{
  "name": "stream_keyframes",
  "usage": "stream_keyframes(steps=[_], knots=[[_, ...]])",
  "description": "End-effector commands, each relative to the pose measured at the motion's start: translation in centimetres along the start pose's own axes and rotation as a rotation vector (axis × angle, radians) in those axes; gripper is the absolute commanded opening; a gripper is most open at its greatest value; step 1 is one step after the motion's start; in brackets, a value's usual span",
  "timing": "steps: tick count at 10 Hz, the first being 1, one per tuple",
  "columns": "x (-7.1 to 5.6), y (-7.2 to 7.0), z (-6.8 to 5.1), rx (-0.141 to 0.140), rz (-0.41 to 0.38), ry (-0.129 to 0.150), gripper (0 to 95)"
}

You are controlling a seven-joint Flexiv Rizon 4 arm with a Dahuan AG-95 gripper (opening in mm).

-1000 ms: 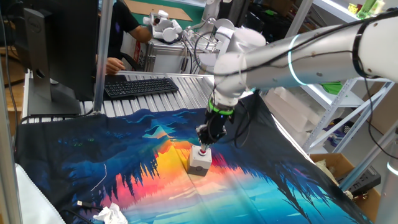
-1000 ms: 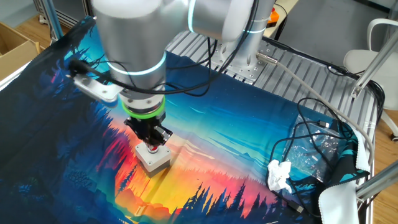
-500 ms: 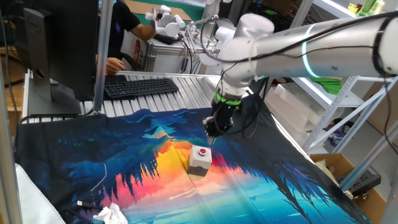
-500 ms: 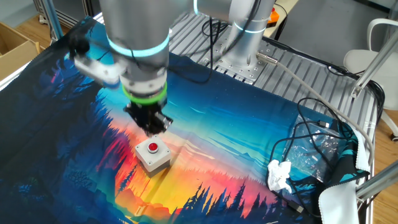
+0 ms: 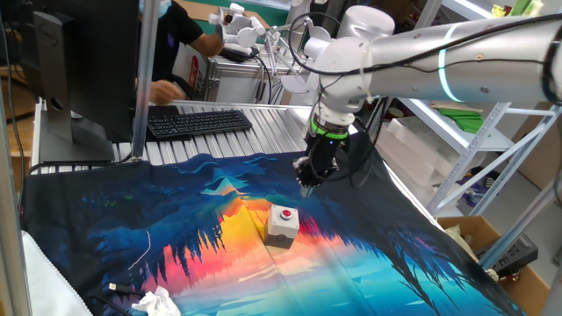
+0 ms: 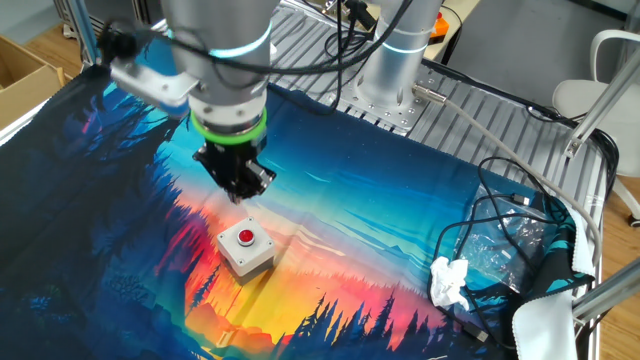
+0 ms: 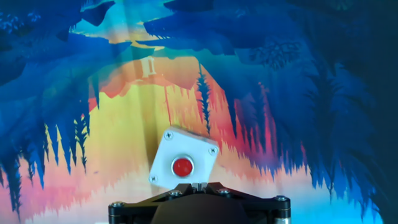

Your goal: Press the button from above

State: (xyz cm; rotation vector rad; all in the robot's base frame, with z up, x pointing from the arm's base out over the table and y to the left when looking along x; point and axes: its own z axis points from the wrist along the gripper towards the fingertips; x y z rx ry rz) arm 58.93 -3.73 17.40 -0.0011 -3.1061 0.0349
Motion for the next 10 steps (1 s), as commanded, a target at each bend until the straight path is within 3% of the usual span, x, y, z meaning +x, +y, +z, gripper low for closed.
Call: stream_keyframes(steps=[1,6,10], knots=[[0.1,-0.3,-0.8,-0.007,-0.007,0.025,0.0],[0.7,-0.9,-1.9,0.015,-0.008,0.057,0.0],[0.9,-1.0,-2.1,0.021,-0.009,0.076,0.0]])
